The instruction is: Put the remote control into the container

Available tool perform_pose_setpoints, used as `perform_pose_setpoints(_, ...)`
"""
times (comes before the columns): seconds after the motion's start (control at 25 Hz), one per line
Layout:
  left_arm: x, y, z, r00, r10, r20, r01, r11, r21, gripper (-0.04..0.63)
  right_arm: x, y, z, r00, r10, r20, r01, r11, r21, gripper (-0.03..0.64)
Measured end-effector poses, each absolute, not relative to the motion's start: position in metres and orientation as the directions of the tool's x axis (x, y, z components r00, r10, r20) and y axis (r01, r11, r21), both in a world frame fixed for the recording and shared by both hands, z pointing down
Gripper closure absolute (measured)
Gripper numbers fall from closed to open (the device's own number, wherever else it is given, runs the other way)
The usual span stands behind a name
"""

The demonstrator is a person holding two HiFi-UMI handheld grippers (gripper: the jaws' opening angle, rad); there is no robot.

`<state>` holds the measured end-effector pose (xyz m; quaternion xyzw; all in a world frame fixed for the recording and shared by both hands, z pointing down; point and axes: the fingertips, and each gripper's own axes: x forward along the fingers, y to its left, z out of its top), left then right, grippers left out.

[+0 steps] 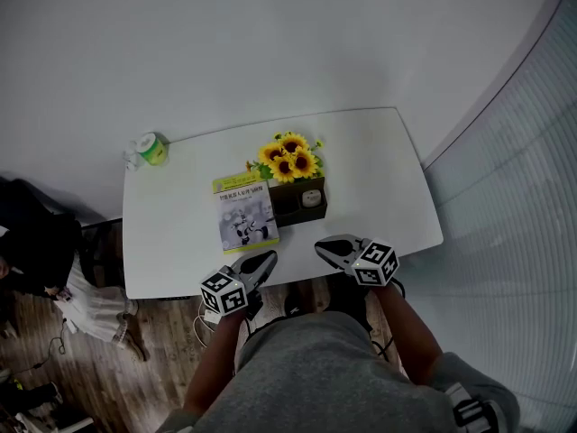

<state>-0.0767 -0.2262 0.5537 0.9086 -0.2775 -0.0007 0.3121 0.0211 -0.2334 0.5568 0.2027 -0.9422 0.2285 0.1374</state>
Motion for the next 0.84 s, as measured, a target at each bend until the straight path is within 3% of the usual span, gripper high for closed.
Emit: perform_pose_setpoints(0.84,-0.082,-0.219,0.555,0.851,-0.495,0.176,-0.496,-0.648,0.579,0.597,0.003,-0.231,0.556,-0.876,-0.313,0.368,-0.447,0.813,-0.374,0.601)
